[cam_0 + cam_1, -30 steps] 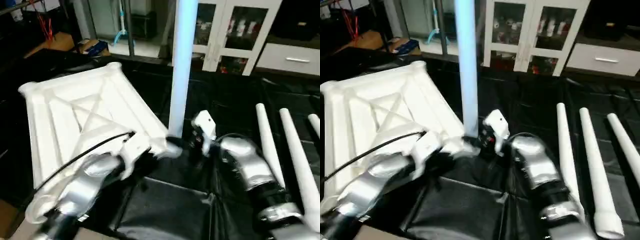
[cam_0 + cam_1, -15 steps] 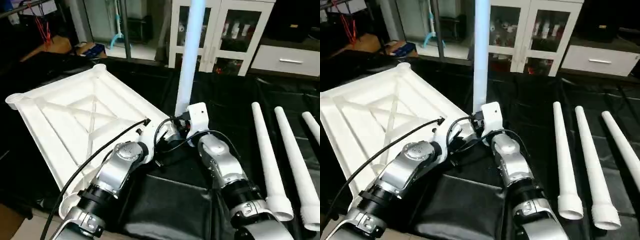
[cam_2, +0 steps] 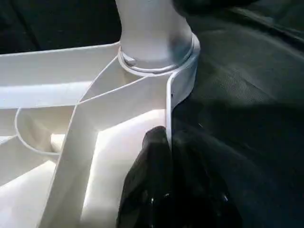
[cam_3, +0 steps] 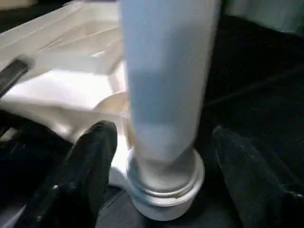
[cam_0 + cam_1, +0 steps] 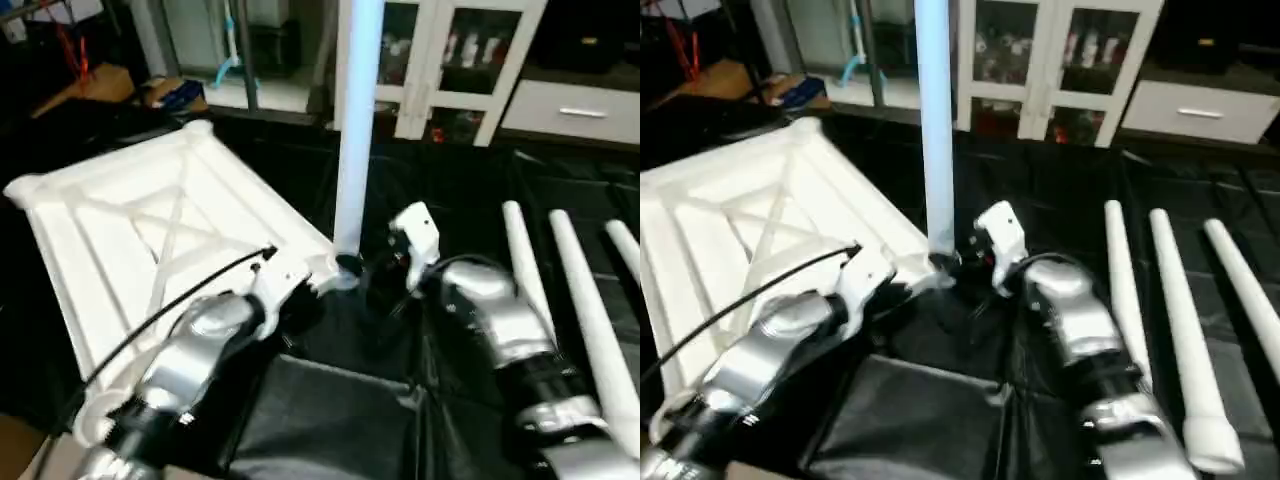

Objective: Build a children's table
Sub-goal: Rotate leg to tighten

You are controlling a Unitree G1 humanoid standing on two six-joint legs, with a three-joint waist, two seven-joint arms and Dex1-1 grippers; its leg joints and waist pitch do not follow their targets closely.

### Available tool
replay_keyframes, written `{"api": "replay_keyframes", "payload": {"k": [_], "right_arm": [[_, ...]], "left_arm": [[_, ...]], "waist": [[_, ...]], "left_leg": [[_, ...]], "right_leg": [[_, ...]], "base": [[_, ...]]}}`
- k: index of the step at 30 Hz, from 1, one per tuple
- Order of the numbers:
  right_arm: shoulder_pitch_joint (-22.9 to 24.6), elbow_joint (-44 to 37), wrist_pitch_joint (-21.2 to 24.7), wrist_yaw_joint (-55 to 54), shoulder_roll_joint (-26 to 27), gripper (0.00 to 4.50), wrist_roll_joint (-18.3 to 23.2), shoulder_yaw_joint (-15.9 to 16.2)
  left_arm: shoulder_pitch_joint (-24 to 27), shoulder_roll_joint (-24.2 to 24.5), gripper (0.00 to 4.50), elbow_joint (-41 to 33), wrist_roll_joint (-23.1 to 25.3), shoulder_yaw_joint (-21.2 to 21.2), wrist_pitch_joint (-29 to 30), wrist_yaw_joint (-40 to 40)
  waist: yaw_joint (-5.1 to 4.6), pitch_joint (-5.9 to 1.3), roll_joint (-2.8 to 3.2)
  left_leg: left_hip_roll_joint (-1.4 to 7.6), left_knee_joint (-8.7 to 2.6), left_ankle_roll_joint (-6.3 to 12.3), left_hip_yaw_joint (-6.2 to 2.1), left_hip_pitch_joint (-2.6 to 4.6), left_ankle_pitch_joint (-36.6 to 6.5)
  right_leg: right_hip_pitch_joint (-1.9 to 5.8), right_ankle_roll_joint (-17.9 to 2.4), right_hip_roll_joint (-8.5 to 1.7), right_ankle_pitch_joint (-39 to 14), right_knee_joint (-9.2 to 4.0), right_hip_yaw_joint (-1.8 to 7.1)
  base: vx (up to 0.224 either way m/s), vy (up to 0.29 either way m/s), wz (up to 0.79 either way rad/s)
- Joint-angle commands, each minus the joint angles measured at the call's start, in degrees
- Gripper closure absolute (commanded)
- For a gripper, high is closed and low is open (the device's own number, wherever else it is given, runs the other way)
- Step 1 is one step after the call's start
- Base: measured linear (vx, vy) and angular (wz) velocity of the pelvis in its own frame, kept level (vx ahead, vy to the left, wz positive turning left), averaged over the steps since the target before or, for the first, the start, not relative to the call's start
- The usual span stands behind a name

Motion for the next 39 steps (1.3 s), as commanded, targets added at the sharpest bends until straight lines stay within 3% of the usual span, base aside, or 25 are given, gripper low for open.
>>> {"api": "replay_keyframes", "payload": {"k": [1,4,7,10,11,15,16,24,28,34,35,36,37,38,39], "right_arm": [[-0.3,-1.6,1.2,5.1,-1.9,0.95,0.4,1.6],[0.1,-2.4,1.6,8.2,-3.9,0.95,-0.3,3.0],[0.7,-3.5,1.7,10.5,-4.7,0.95,0.4,3.5],[1.0,-3.7,0.9,13.0,-5.2,1.22,0.8,3.9],[1.0,-3.3,0.8,13.6,-5.1,1.31,0.9,3.8],[0.7,-2.2,0.6,14.0,-4.8,1.47,1.2,3.6],[0.8,-2.3,0.9,14.2,-4.8,1.72,1.3,3.5],[1.9,-2.5,1.4,12.8,-3.9,2.30,1.3,2.8],[2.7,-3.1,1.8,12.5,-3.7,2.52,1.6,2.9],[3.4,-1.6,1.5,4.1,-1.2,2.57,-1.2,2.5],[4.1,-0.6,2.7,-3.8,1.8,2.57,-2.8,1.5],[4.2,-0.3,3.1,-5.9,2.6,2.58,-3.2,1.2],[4.3,-0.1,3.2,-6.6,2.9,2.59,-3.3,1.1],[4.8,0.8,3.9,-14.6,5.6,2.59,-5.3,0.4],[4.9,1.2,4.4,-17.0,6.6,2.59,-5.6,0.1]], "left_arm": [[1.3,1.0,4.50,-3.5,-2.3,-2.0,-0.7,-4.3],[2.6,2.2,4.50,-5.4,-2.7,-1.9,-1.1,-5.8],[3.8,2.9,4.50,-7.0,-3.5,-1.9,-1.2,-7.3],[4.5,3.5,4.50,-8.2,-4.0,-1.9,-0.8,-7.9],[4.7,3.7,4.50,-8.7,-4.2,-2.0,-0.5,-8.3],[4.6,4.0,4.50,-9.1,-4.5,-1.9,-0.1,-8.8],[4.5,4.1,4.50,-9.1,-4.4,-1.9,0.0,-8.9],[4.7,4.3,4.50,-9.2,-4.3,-2.1,0.4,-9.3],[4.9,4.3,4.50,-9.3,-4.4,-2.1,0.6,-9.3],[4.2,2.7,4.50,-7.0,-3.3,-1.4,1.3,-6.0],[2.1,-0.1,4.50,-3.3,-1.8,-0.7,2.2,-1.5],[1.4,-1.0,4.50,-2.3,-1.3,-0.6,2.6,-0.2],[1.2,-1.2,4.50,-2.0,-1.2,-0.5,2.7,0.3],[-1.1,-4.6,4.50,1.2,-1.1,0.7,4.0,4.3],[-1.9,-5.9,4.50,2.5,-1.0,1.2,4.0,5.8]], "waist": [[0.30,-3.64,-0.92],[1.06,-3.78,-0.92],[1.16,-3.71,-0.93],[1.20,-3.43,-0.94],[1.20,-3.27,-0.94],[1.17,-3.21,-0.95],[1.19,-3.18,-0.74],[1.12,-3.53,-0.82],[1.11,-3.53,-0.86],[0.77,-3.28,-0.75],[0.60,-3.21,-0.84],[0.26,-2.94,-0.84],[0.32,-2.96,-0.83],[-0.01,-2.77,-0.89],[-0.12,-2.65,-0.87]], "left_leg": [[3.09,-3.69,5.52,-1.19,0.47,-8.4],[3.02,-3.29,7.13,-0.89,0.73,-4.9],[3.07,-3.21,7.54,-0.93,0.57,-4.9],[3.15,-3.40,6.42,-0.98,0.63,-8.0],[3.17,-3.55,5.14,-1.04,0.71,-10.5],[3.10,-3.68,3.28,-1.05,0.88,-12.5],[3.11,-3.74,3.09,-1.12,0.85,-12.7],[2.99,-3.43,3.86,-1.11,0.62,-9.5],[3.00,-3.43,4.08,-1.14,0.60,-9.6],[2.91,-3.76,2.51,-1.23,0.62,-12.3],[2.93,-3.89,1.96,-1.33,0.55,-13.4],[2.85,-4.05,1.14,-1.24,0.78,-14.8],[2.76,-4.00,0.53,-1.32,0.95,-15.7],[2.69,-4.25,-0.55,-1.54,0.76,-17.4],[2.60,-4.32,-1.49,-1.61,1.23,-20.0]], "right_leg": [[2.48,-14.0,-2.98,-8.8,-2.85,2.36],[2.44,-15.8,-2.81,-3.7,-2.19,2.35],[2.48,-15.8,-2.88,-4.0,-2.09,2.33],[2.38,-15.1,-2.99,-8.1,-2.57,2.39],[2.24,-14.3,-2.98,-11.4,-2.87,2.46],[2.00,-13.2,-2.91,-14.2,-3.15,2.58],[2.03,-13.1,-2.93,-14.3,-3.14,2.61],[2.28,-13.8,-2.85,-9.9,-2.60,2.53],[2.34,-13.7,-2.87,-10.4,-2.64,2.48],[2.20,-12.8,-2.82,-13.9,-3.04,2.48],[2.25,-12.2,-2.90,-15.6,-3.21,2.49],[1.79,-11.4,-2.73,-17.9,-3.75,2.60],[1.79,-11.0,-2.84,-19.4,-3.81,2.57],[1.91,-9.9,-2.95,-22.9,-4.02,2.51],[1.50,-8.5,-2.88,-26.3,-4.53,2.44]], "base": [[0.000,0.000,0.00],[0.000,0.000,0.00],[0.000,0.000,0.00],[0.000,0.000,0.00],[0.000,0.000,0.00],[0.000,0.000,0.00],[0.000,0.000,0.00],[0.000,0.000,0.00],[0.000,0.000,0.00],[0.000,0.000,0.00],[0.000,0.000,0.00],[0.000,0.000,0.00],[0.000,0.000,0.00],[0.000,0.000,0.00],[0.000,0.000,0.00]]}}
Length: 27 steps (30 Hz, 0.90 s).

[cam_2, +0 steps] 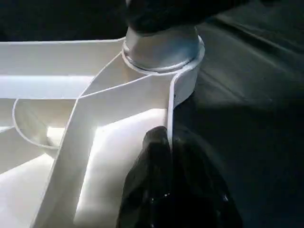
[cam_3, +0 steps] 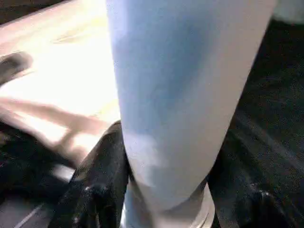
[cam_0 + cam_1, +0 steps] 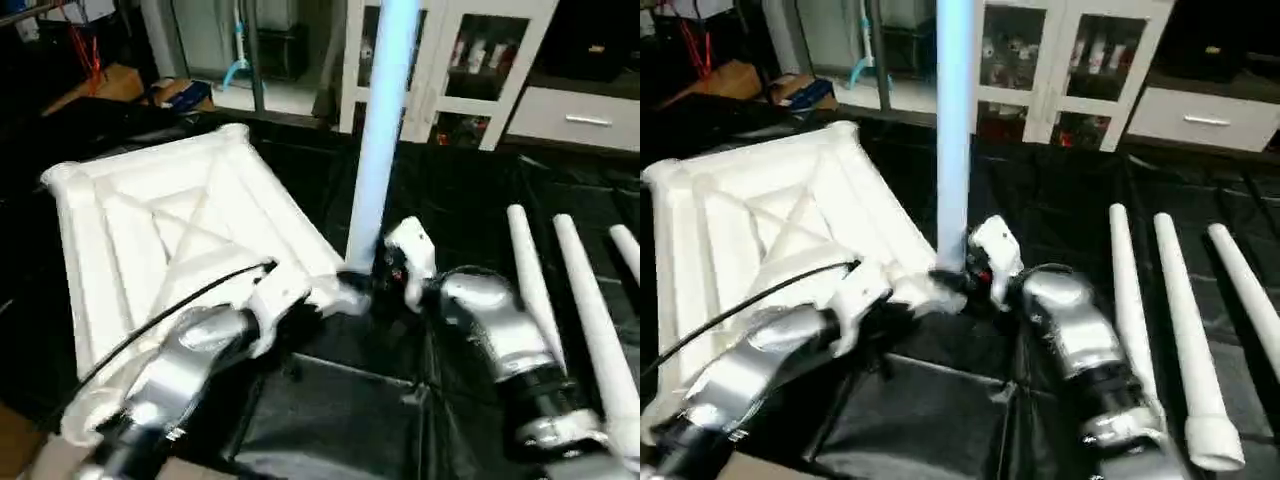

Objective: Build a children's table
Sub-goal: Rotate leg to tighten

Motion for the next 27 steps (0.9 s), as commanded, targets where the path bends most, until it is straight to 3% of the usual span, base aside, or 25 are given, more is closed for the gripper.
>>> {"api": "replay_keyframes", "payload": {"k": [1,2,4,5,6,8,10,13,16,20,22,24,27], "right_arm": [[1.7,3.1,3.0,-5.3,0.9,2.59,-2.2,0.7],[1.8,3.3,3.5,-7.5,1.9,2.59,-2.5,0.5],[1.3,4.6,3.9,-14.3,5.3,2.60,-3.6,0.1],[0.5,6.3,2.7,-19.5,9.1,2.60,-4.0,-0.2],[0.3,6.9,1.2,-20.6,10.5,2.60,-4.2,0.1],[0.1,7.0,-0.8,-21.7,12.1,2.60,-4.4,0.3],[0.5,5.4,-2.5,-18.5,13.5,2.60,-2.3,-0.2],[1.1,3.0,-3.5,-16.4,13.4,2.60,-0.7,-0.7],[1.5,1.0,-3.6,-13.1,11.8,1.91,0.8,-1.1],[0.3,-0.6,-2.4,-1.7,6.2,1.63,4.7,-2.2],[-0.2,-1.9,-1.0,5.5,2.5,1.52,6.4,-2.0],[-0.2,-2.7,-0.6,9.8,0.0,1.33,6.9,-1.5],[-0.6,-2.9,-0.6,15.3,-3.8,1.07,6.7,-0.8]], "left_arm": [[-1.1,-2.2,4.50,1.7,-0.7,1.8,0.0,4.4],[-1.9,-3.2,4.50,2.9,-0.5,2.1,0.0,5.9],[-4.1,-5.6,4.50,6.6,0.6,2.9,-0.4,10.5],[-6.0,-7.3,4.50,9.7,1.7,3.4,-0.9,14.3],[-6.5,-7.7,4.50,10.5,2.0,3.6,-0.9,15.4],[-7.0,-7.9,4.50,10.9,2.3,3.7,-0.7,15.6],[-7.1,-7.8,4.50,11.1,2.6,3.8,-0.9,15.3],[-6.6,-7.1,4.50,10.4,2.7,3.7,-1.0,14.3],[-5.3,-5.6,4.50,8.9,2.5,2.8,-2.0,11.6],[-2.1,-1.9,4.50,5.1,1.8,0.4,-3.2,5.6],[-0.6,-0.3,4.50,2.8,1.3,-0.2,-2.2,3.3],[0.3,0.8,4.50,1.3,0.9,-0.7,-2.2,1.6],[1.4,2.5,4.50,-1.4,0.0,-1.2,-0.6,-0.8]], "waist": [[-0.42,-2.64,-0.74],[-0.41,-2.69,-0.77],[-0.76,-2.61,-0.47],[-0.78,-2.65,-0.20],[-1.11,-2.60,-0.12],[-1.33,-2.68,-0.37],[-1.56,-2.76,-0.06],[-1.50,-2.86,0.04],[-1.31,-3.17,-0.02],[-1.31,-3.33,-0.11],[-0.99,-3.44,-0.05],[-0.97,-3.59,-0.35],[-0.72,-3.81,-0.36]], "left_leg": [[2.57,-4.99,-1.94,-1.98,1.12,-21.6],[2.60,-5.03,-1.85,-2.14,0.97,-21.8],[2.35,-5.02,-1.96,-2.08,1.31,-23.3],[2.31,-5.03,-2.14,-2.24,1.26,-23.4],[2.21,-5.06,-2.21,-2.22,1.40,-24.2],[2.29,-5.11,-1.96,-2.40,1.39,-25.3],[2.35,-5.23,-1.63,-2.52,1.39,-26.0],[2.57,-5.59,-1.21,-2.41,1.07,-24.7],[2.66,-5.56,-0.33,-2.22,0.72,-22.2],[2.72,-5.30,1.34,-2.01,0.10,-18.7],[2.98,-4.99,2.35,-1.68,0.37,-16.3],[2.90,-4.77,3.43,-1.58,-0.01,-13.5],[2.98,-4.41,4.67,-1.56,0.00,-10.4]], "right_leg": [[1.31,-7.3,-2.96,-28.8,-5.38,2.05],[1.48,-6.8,-3.08,-29.4,-5.45,2.05],[0.74,-5.6,-2.78,-31.2,-6.08,2.01],[0.90,-5.4,-2.84,-31.3,-5.99,1.96],[0.59,-5.0,-2.79,-32.2,-6.31,1.88],[0.68,-4.3,-2.90,-33.1,-6.51,1.65],[0.74,-4.2,-2.90,-32.5,-6.59,1.57],[1.00,-5.3,-2.75,-27.6,-6.28,1.70],[1.43,-7.0,-2.87,-22.8,-5.61,2.01],[2.07,-8.9,-3.02,-19.1,-5.05,2.04],[1.97,-10.6,-2.88,-15.4,-4.74,2.06],[2.44,-11.7,-2.90,-12.4,-4.26,1.98],[2.58,-13.2,-2.95,-9.3,-3.66,1.93]], "base": [[0.000,0.000,0.00],[0.000,0.000,0.00],[0.000,0.000,0.00],[0.000,0.000,0.00],[0.000,0.000,0.00],[0.000,0.000,0.00],[0.000,0.000,0.00],[0.000,0.000,0.00],[0.000,0.000,0.00],[0.000,0.000,0.00],[0.000,0.000,0.00],[0.000,0.000,0.00],[0.000,0.000,0.00]]}}
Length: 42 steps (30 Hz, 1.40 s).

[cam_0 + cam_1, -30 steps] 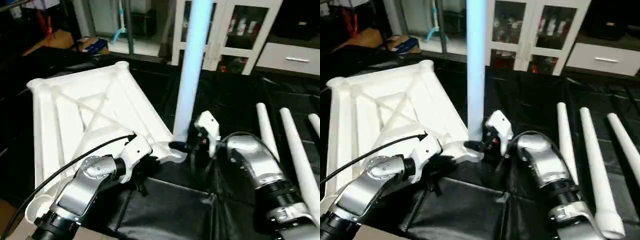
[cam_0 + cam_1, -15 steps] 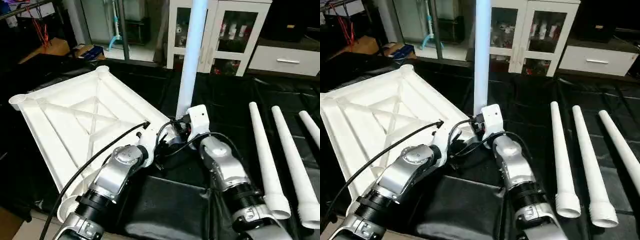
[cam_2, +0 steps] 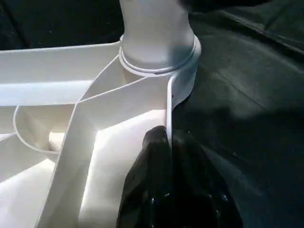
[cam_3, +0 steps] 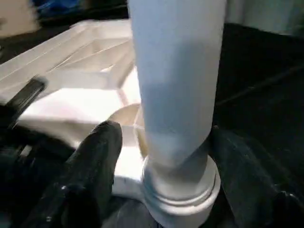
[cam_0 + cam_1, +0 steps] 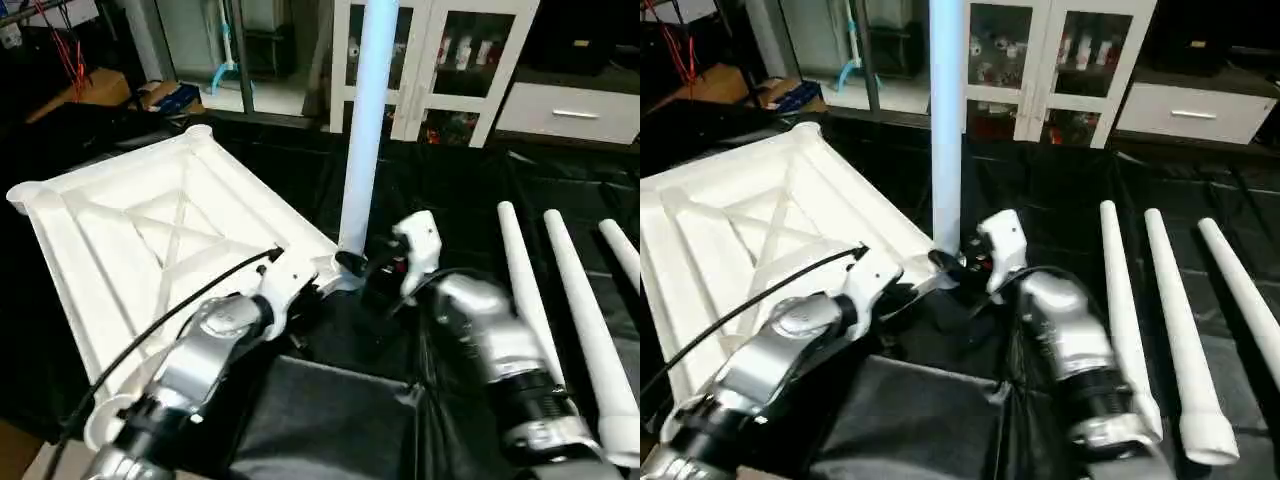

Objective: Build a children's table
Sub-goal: Rotate leg to tighten

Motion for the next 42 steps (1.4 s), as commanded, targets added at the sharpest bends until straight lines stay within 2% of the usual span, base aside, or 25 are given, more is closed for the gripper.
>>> {"api": "replay_keyframes", "payload": {"k": [1,2,4,6,8,12,13,17,18,23,29,34,36,39,42], "right_arm": [[-1.1,-1.7,-0.1,5.8,-1.9,1.07,0.6,2.0],[-1.3,-1.5,-0.5,5.9,-2.3,0.92,0.2,2.2],[-1.8,-0.7,-0.7,6.5,-3.2,0.79,-0.3,2.3],[-2.1,-0.3,-0.8,7.4,-3.8,0.79,-0.5,2.5],[-2.5,0.2,-0.9,10.1,-5.0,0.79,-0.8,3.4],[-2.8,1.2,-1.6,12.2,-5.5,0.79,-1.2,4.2],[-3.0,1.6,-1.4,12.5,-5.3,0.94,-0.9,4.1],[-3.8,3.4,-1.9,12.3,-4.8,1.06,-0.9,3.9],[-4.0,3.8,-2.2,12.2,-4.9,1.27,-1.0,3.9],[-4.3,4.9,-2.4,12.5,-4.8,1.51,-1.0,3.6],[-3.9,4.8,-2.0,13.1,-4.5,2.15,-0.8,3.9],[-3.4,5.0,-2.3,12.4,-3.8,2.43,-0.9,4.2],[-3.2,5.4,-2.4,10.6,-2.8,2.57,-1.0,3.8],[-3.0,5.9,-2.8,8.2,-1.7,2.64,-1.3,3.4],[-1.1,6.9,-3.2,-3.6,3.4,2.65,-4.5,3.5]], "left_arm": [[1.3,1.5,4.50,-1.6,-0.5,-1.8,1.3,-3.0],[1.5,1.9,4.50,-1.9,-0.6,-2.0,1.4,-3.3],[2.0,2.6,4.50,-2.8,-1.0,-2.4,1.9,-4.0],[2.2,2.8,4.50,-3.2,-1.1,-2.5,2.2,-4.5],[2.6,3.1,4.50,-4.1,-1.3,-2.4,2.6,-5.1],[2.8,3.5,4.50,-5.0,-1.7,-2.6,3.3,-5.8],[2.8,3.7,4.50,-5.2,-1.9,-2.7,3.4,-6.0],[3.0,3.9,4.50,-5.9,-2.2,-2.7,3.8,-6.4],[3.0,3.9,4.50,-5.9,-2.1,-2.7,3.8,-6.4],[3.6,4.3,4.50,-6.6,-2.1,-2.7,4.2,-6.9],[3.6,4.3,4.50,-6.7,-2.5,-2.7,4.4,-6.8],[3.5,4.2,4.50,-6.7,-2.2,-2.7,4.3,-6.6],[3.0,3.9,4.50,-6.2,-2.1,-2.6,4.2,-6.4],[2.4,3.4,4.50,-5.6,-1.9,-2.5,4.0,-5.9],[-1.5,-1.7,4.50,0.1,-0.3,-0.5,3.5,1.3]], "waist": [[0.44,-3.55,-0.76],[0.50,-3.52,-0.82],[0.61,-3.44,-0.72],[0.73,-3.31,-0.67],[0.89,-3.20,-0.80],[1.26,-3.23,-0.95],[1.29,-3.16,-0.86],[1.29,-3.27,-1.01],[1.26,-3.31,-0.98],[1.36,-3.38,-0.96],[1.39,-3.29,-1.02],[1.39,-3.37,-0.78],[1.32,-3.34,-0.89],[1.20,-3.11,-0.95],[0.90,-2.80,-1.01]], "left_leg": [[3.00,-3.90,5.35,-1.33,0.38,-9.2],[2.95,-3.82,5.97,-1.22,0.39,-8.6],[3.00,-3.82,5.95,-1.18,0.55,-8.6],[3.04,-3.91,5.55,-1.15,0.69,-9.6],[3.11,-4.03,4.28,-1.17,0.81,-11.4],[3.08,-4.02,3.82,-1.14,0.85,-11.7],[3.03,-4.06,3.78,-1.18,0.79,-11.7],[3.00,-3.99,3.85,-1.19,0.78,-11.2],[2.99,-3.95,3.91,-1.19,0.77,-11.0],[2.98,-3.84,4.33,-1.16,0.77,-9.9],[3.02,-3.91,3.99,-1.19,0.82,-10.8],[2.98,-3.89,3.81,-1.23,0.80,-10.6],[2.96,-3.88,3.87,-1.18,0.78,-10.7],[2.93,-4.01,3.21,-1.21,0.73,-12.5],[2.78,-4.23,1.18,-1.31,0.93,-16.3]], "right_leg": [[2.62,-14.0,-2.94,-8.1,-2.80,2.16],[2.57,-14.5,-2.88,-7.6,-2.72,2.15],[2.43,-14.9,-2.84,-8.2,-2.77,2.16],[2.32,-14.8,-2.83,-9.8,-2.93,2.18],[2.30,-14.1,-2.85,-12.0,-3.15,2.25],[2.28,-13.7,-2.88,-12.5,-3.12,2.30],[2.26,-13.8,-2.86,-12.5,-3.15,2.31],[2.35,-13.8,-2.83,-11.9,-3.03,2.27],[2.34,-14.0,-2.86,-11.6,-2.97,2.28],[2.44,-14.4,-2.83,-10.2,-2.80,2.26],[2.39,-14.0,-2.84,-12.0,-2.95,2.25],[2.41,-14.1,-2.80,-11.0,-2.83,2.26],[2.37,-14.3,-2.78,-10.8,-2.86,2.26],[2.30,-13.7,-2.85,-13.6,-3.17,2.32],[1.87,-11.6,-2.84,-20.0,-3.81,2.40]], "base": [[0.000,0.000,0.00],[0.000,0.000,0.00],[0.000,0.000,0.00],[0.000,0.000,0.00],[0.000,0.000,0.00],[0.000,0.000,0.00],[0.000,0.000,0.00],[0.000,0.000,0.00],[0.000,0.000,0.00],[0.000,0.000,0.00],[0.000,0.000,0.00],[0.000,0.000,0.00],[0.000,0.000,0.00],[0.000,0.000,0.00],[0.000,0.000,0.00]]}}
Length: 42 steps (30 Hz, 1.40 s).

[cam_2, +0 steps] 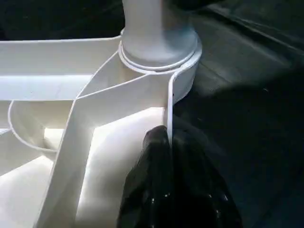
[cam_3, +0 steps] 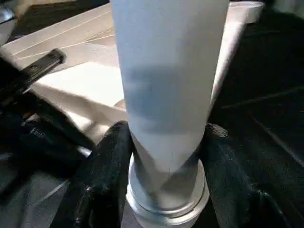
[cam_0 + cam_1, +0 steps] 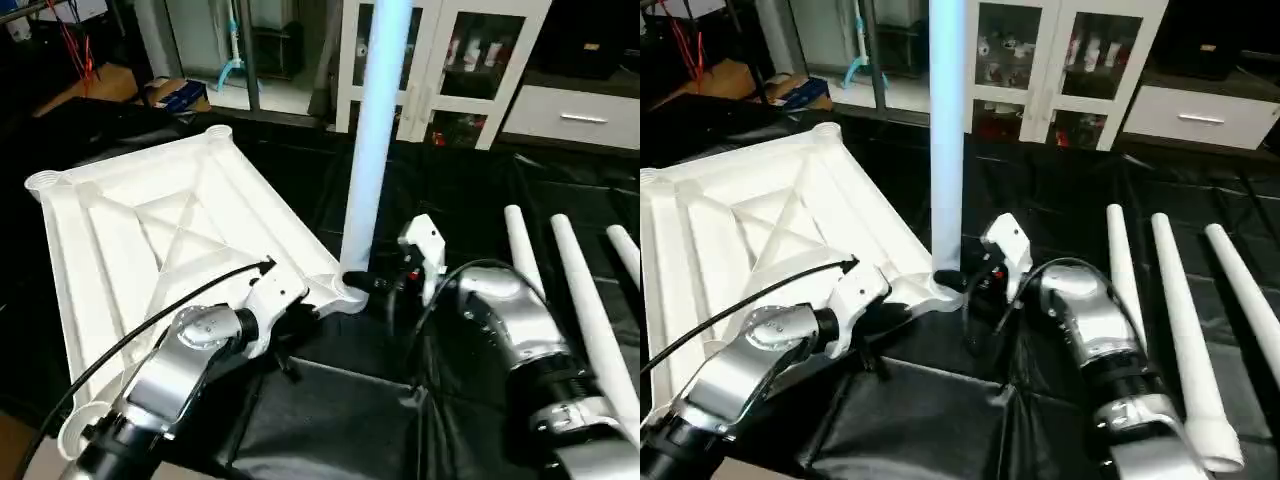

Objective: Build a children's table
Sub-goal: Rotate leg to tighten

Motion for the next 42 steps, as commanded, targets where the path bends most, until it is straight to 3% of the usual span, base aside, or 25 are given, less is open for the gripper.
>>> {"api": "replay_keyframes", "payload": {"k": [1,2,3,5,6,7,9,11,12,13,15,16,17,19,21,22,23,25,26,30,33,39,42], "right_arm": [[1.3,1.1,0.2,-6.8,3.6,2.65,-2.5,1.5],[1.8,1.6,0.5,-11.3,5.2,2.66,-3.9,1.5],[1.8,1.6,0.5,-11.3,5.2,2.66,-3.9,1.5],[2.4,3.7,0.8,-22.3,9.2,2.66,-7.1,1.1],[2.3,4.3,1.1,-25.2,10.1,2.66,-8.0,1.1],[2.2,4.4,1.2,-25.8,10.3,2.66,-8.2,1.1],[2.1,4.9,1.4,-28.1,10.9,2.66,-8.9,1.2],[1.2,6.3,0.9,-32.4,13.7,2.66,-8.8,0.4],[0.9,6.1,0.6,-30.2,14.6,2.66,-7.5,0.3],[0.9,6.1,0.6,-30.2,14.6,2.66,-7.5,0.3],[1.1,3.1,0.9,-21.5,14.1,2.66,-3.6,0.1],[1.1,1.7,0.5,-18.5,12.7,2.66,-2.5,-0.4],[1.1,1.7,0.5,-18.5,12.7,2.66,-2.5,-0.4],[0.6,0.5,0.1,-16.0,10.3,1.97,-1.8,-1.1],[-0.4,-0.9,0.6,-11.1,6.3,1.94,-0.1,-2.1],[-0.9,-1.4,0.9,-8.5,4.0,1.79,0.5,-2.3],[-1.2,-1.4,0.9,-6.6,2.2,1.65,0.4,-2.2],[-1.5,-1.0,0.7,-5.2,0.7,1.53,-0.1,-1.8],[-1.6,-0.7,0.3,-2.9,-1.1,1.53,-0.7,-1.1],[-0.9,-1.9,1.2,4.5,-4.6,1.29,-0.4,-0.1],[-0.7,-2.4,1.4,5.7,-5.1,1.29,0.0,0.0],[-0.5,-2.8,1.0,9.8,-5.5,1.29,1.8,0.9],[-0.5,-2.3,1.0,9.5,-4.5,1.66,1.5,0.6]], "left_arm": [[-2.4,-3.3,4.50,3.2,1.3,-0.1,-0.1,4.7],[-3.7,-4.9,4.50,5.2,1.9,0.5,-0.4,7.2],[-3.7,-4.9,4.50,5.2,1.9,0.5,-0.4,7.2],[-7.0,-8.1,4.50,10.2,3.4,2.3,-0.9,13.9],[-7.9,-8.8,4.50,11.5,3.6,2.8,-1.2,15.3],[-8.1,-8.9,4.50,11.8,3.6,2.9,-1.3,15.6],[-8.8,-9.3,4.50,12.8,3.8,3.2,-1.5,16.6],[-10.4,-10.1,4.50,14.7,4.1,3.5,-1.8,17.9],[-10.5,-9.9,4.50,14.5,4.1,3.2,-1.7,17.3],[-10.5,-9.9,4.50,14.5,4.1,3.2,-1.7,17.3],[-9.4,-8.7,4.50,13.1,4.1,2.3,-2.9,14.8],[-8.5,-8.1,4.50,12.1,3.9,2.0,-3.5,13.2],[-8.5,-8.1,4.50,12.1,3.9,2.0,-3.5,13.2],[-7.1,-7.1,4.50,10.8,3.6,1.3,-4.3,10.7],[-5.0,-5.0,4.50,8.4,3.1,-0.5,-6.1,6.8],[-4.0,-4.1,4.50,7.1,2.5,-1.0,-6.2,5.0],[-3.3,-3.6,4.50,6.2,1.9,-1.4,-6.3,3.6],[-2.9,-3.0,4.50,5.8,1.4,-1.9,-7.4,2.3],[-2.4,-2.5,4.50,5.1,0.7,-2.3,-8.0,0.8],[-1.2,-1.3,4.50,2.9,-0.4,-3.1,-9.4,-2.2],[-0.8,-0.9,4.50,2.2,-0.5,-3.3,-9.5,-3.0],[0.9,0.9,4.50,-0.3,-1.5,-3.1,-9.8,-5.8],[0.8,1.0,4.50,-0.3,-1.4,-2.8,-9.8,-6.0]], "waist": [[-0.27,-2.65,-0.38],[-0.35,-2.71,-0.60],[-0.40,-2.62,-0.54],[-0.72,-2.42,-0.57],[-0.81,-2.41,0.09],[-1.25,-2.44,-0.30],[-1.45,-2.58,-0.21],[-1.96,-2.42,0.27],[-2.23,-2.58,0.31],[-2.29,-2.53,0.23],[-2.16,-2.68,0.14],[-2.06,-2.83,0.15],[-1.94,-2.94,0.09],[-1.75,-3.11,0.01],[-1.17,-3.28,-0.30],[-1.13,-3.24,-0.31],[-0.87,-3.31,-0.28],[-0.68,-3.47,-0.22],[-0.45,-3.64,-0.40],[0.38,-3.71,-0.34],[0.46,-3.59,-0.49],[0.46,-3.23,-0.27],[0.37,-3.26,-0.36]], "left_leg": [[2.74,-4.64,0.00,-1.41,1.14,-18.5],[2.74,-4.76,-0.45,-1.71,1.04,-19.4],[2.64,-4.91,-0.97,-1.78,1.06,-20.8],[2.42,-4.91,-1.67,-2.00,1.31,-23.5],[2.36,-4.92,-2.11,-2.13,1.39,-23.9],[2.31,-5.06,-2.36,-2.39,1.23,-25.4],[2.26,-5.05,-2.17,-2.44,1.36,-26.0],[2.30,-5.28,-2.22,-2.69,1.49,-28.5],[2.35,-5.50,-2.50,-3.04,1.18,-29.1],[2.43,-5.60,-2.45,-3.06,1.06,-29.5],[2.51,-5.60,-2.06,-3.01,1.38,-30.0],[2.66,-5.69,-1.54,-2.82,0.88,-27.6],[2.72,-5.68,-1.34,-2.74,0.88,-26.6],[2.76,-5.52,-0.54,-2.30,0.68,-23.3],[2.72,-5.15,1.28,-2.01,0.39,-19.5],[2.69,-4.92,2.46,-1.68,0.21,-18.2],[2.76,-4.78,2.74,-1.66,0.50,-17.8],[2.81,-4.50,3.48,-1.42,0.40,-14.7],[2.93,-4.29,4.28,-1.36,0.28,-11.2],[3.03,-3.98,6.16,-1.10,0.43,-7.4],[3.07,-4.08,6.25,-1.03,0.58,-8.0],[3.19,-4.55,3.62,-1.14,0.88,-13.2],[3.13,-4.64,2.71,-1.23,0.75,-13.4]], "right_leg": [[1.35,-10.5,-2.77,-23.1,-4.89,2.31],[1.66,-9.9,-2.86,-24.4,-4.82,2.14],[1.47,-8.6,-2.88,-27.1,-5.18,2.08],[0.96,-6.3,-2.89,-31.8,-5.94,1.91],[0.84,-5.8,-2.86,-32.5,-5.98,1.87],[0.99,-5.0,-2.83,-33.7,-6.21,1.57],[0.87,-4.6,-2.87,-33.9,-6.40,1.51],[0.69,-4.5,-2.73,-33.6,-6.74,1.18],[1.21,-4.5,-2.81,-32.8,-6.52,0.95],[1.26,-4.4,-2.78,-32.4,-6.58,0.96],[1.10,-5.0,-2.88,-30.3,-6.57,1.20],[1.36,-6.5,-2.93,-26.1,-6.11,1.51],[1.47,-7.1,-2.93,-24.5,-5.93,1.58],[1.66,-9.0,-2.95,-19.7,-5.41,1.88],[2.30,-10.5,-3.11,-16.5,-5.04,1.96],[2.06,-11.0,-3.08,-15.6,-4.81,2.17],[2.03,-11.1,-3.13,-15.8,-4.78,2.11],[2.13,-12.1,-3.20,-14.3,-4.44,2.16],[2.39,-13.3,-2.97,-10.7,-3.85,1.98],[2.47,-15.2,-2.84,-5.6,-3.14,1.99],[2.44,-15.5,-2.77,-6.3,-3.25,1.97],[2.19,-13.9,-2.82,-13.2,-3.92,2.09],[2.23,-13.2,-2.88,-14.0,-3.98,2.13]], "base": [[0.000,0.000,0.00],[0.000,0.000,0.00],[0.000,0.000,0.00],[0.000,0.000,0.00],[0.000,0.000,0.00],[0.000,0.000,0.00],[0.000,0.000,0.00],[0.000,0.000,0.00],[0.000,0.000,0.00],[0.000,0.000,0.00],[0.000,0.000,0.00],[0.000,0.000,0.00],[0.000,0.000,0.00],[0.000,0.000,0.00],[0.000,0.000,0.00],[0.000,0.000,0.00],[0.000,0.000,0.00],[0.026,-0.020,0.03],[0.054,-0.027,0.02],[0.014,-0.007,0.00],[0.000,0.000,0.00],[0.000,0.000,0.00],[0.000,0.000,0.00]]}}
